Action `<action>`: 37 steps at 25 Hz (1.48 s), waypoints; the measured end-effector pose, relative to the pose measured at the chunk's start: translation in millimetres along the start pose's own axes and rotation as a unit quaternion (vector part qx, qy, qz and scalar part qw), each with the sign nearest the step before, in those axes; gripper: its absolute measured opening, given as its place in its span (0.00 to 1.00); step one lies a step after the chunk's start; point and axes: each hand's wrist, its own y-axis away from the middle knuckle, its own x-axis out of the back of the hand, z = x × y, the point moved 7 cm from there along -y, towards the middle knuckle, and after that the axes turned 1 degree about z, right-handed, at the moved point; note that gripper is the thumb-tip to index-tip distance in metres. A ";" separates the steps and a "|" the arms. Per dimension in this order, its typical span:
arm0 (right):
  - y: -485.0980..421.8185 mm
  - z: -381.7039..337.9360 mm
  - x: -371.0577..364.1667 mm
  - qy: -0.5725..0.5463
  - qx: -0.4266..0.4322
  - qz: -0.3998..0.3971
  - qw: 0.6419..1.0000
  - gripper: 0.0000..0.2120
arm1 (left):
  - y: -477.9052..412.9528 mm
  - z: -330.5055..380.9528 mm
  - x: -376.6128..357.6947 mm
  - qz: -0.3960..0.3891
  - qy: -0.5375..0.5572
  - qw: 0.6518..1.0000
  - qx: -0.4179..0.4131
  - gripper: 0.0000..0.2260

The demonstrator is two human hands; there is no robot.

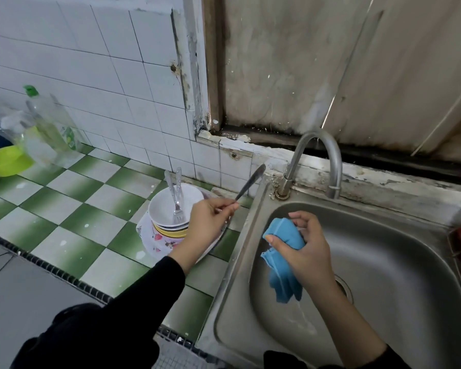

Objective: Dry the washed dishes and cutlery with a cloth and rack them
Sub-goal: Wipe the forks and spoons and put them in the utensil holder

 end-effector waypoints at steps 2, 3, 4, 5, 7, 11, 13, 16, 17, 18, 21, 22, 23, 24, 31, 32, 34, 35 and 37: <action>5.3 -7.7 7.3 -0.012 0.014 -0.004 1.000 0.26 | 20.5 1.3 -12.0 -0.022 0.006 1.000 0.001 0.04; 8.5 -12.0 11.6 -0.015 0.021 -0.004 1.000 0.26 | 30.8 4.3 -16.5 -0.026 -0.001 1.000 -0.004 0.04; 11.6 -15.0 15.8 -0.019 0.023 0.000 1.000 0.26 | 40.6 8.3 -19.4 -0.024 -0.015 1.000 -0.011 0.05; 15.0 -17.3 20.9 -0.027 0.023 0.006 0.999 0.26 | 50.8 14.5 -21.2 -0.020 -0.029 0.999 -0.018 0.07; 19.7 -18.9 29.4 -0.046 0.019 0.017 0.999 0.25 | 67.4 24.2 -22.4 -0.019 -0.027 0.999 -0.024 0.07; 27.3 -25.8 42.5 -0.085 0.026 0.027 0.996 0.25 | 95.4 40.5 -27.7 -0.062 0.014 0.998 -0.030 0.08; 29.3 -30.2 47.8 -0.105 0.039 0.026 0.993 0.27 | 105.2 43.1 -31.8 -0.080 0.050 0.996 0.005 0.09; 30.7 -37.1 57.3 -0.126 0.065 0.021 0.990 0.27 | 114.9 46.9 -38.2 -0.115 0.159 0.978 0.074 0.11; 32.0 -40.0 59.0 -0.137 0.070 0.016 0.988 0.25 | 117.1 49.5 -39.7 -0.128 0.193 0.969 0.087 0.12; 33.3 -41.5 59.4 -0.143 0.070 0.011 0.987 0.23 | 119.1 52.0 -40.5 -0.142 0.215 0.961 0.097 0.12; 33.6 -40.4 61.3 -0.133 0.072 0.038 0.988 0.16 | 123.8 58.1 -41.8 -0.172 0.210 0.958 0.095 0.13; 33.0 -40.5 62.8 -0.141 0.079 0.053 0.985 0.15 | 124.9 59.5 -41.8 -0.175 0.195 0.961 0.086 0.14; 32.0 -41.5 63.0 -0.147 0.090 0.061 0.983 0.14 | 126.1 61.3 -41.5 -0.177 0.179 0.965 0.075 0.14; 31.1 -43.7 61.9 -0.135 0.104 0.060 0.984 0.15 | 127.2 63.3 -41.7 -0.177 0.162 0.969 0.063 0.15; 13.7 -53.1 58.9 -0.035 0.115 0.150 0.981 0.14 | 135.1 73.2 -48.5 -0.213 0.112 0.970 0.019 0.14; 9.9 -52.7 62.7 -0.052 0.108 0.160 0.980 0.14 | 134.9 73.0 -47.1 -0.214 0.111 0.970 0.021 0.13; 8.0 -52.5 58.1 -0.036 0.116 0.114 0.986 0.15 | 132.7 71.9 -43.6 -0.207 0.113 0.971 0.024 0.12; 11.6 -53.2 49.8 -0.020 0.125 0.070 0.989 0.15 | 131.9 72.3 -42.5 -0.204 0.115 0.972 0.023 0.11; 22.0 -53.9 36.2 -0.013 0.139 0.012 0.990 0.16 | 132.7 76.0 -43.7 -0.209 0.121 0.970 0.016 0.10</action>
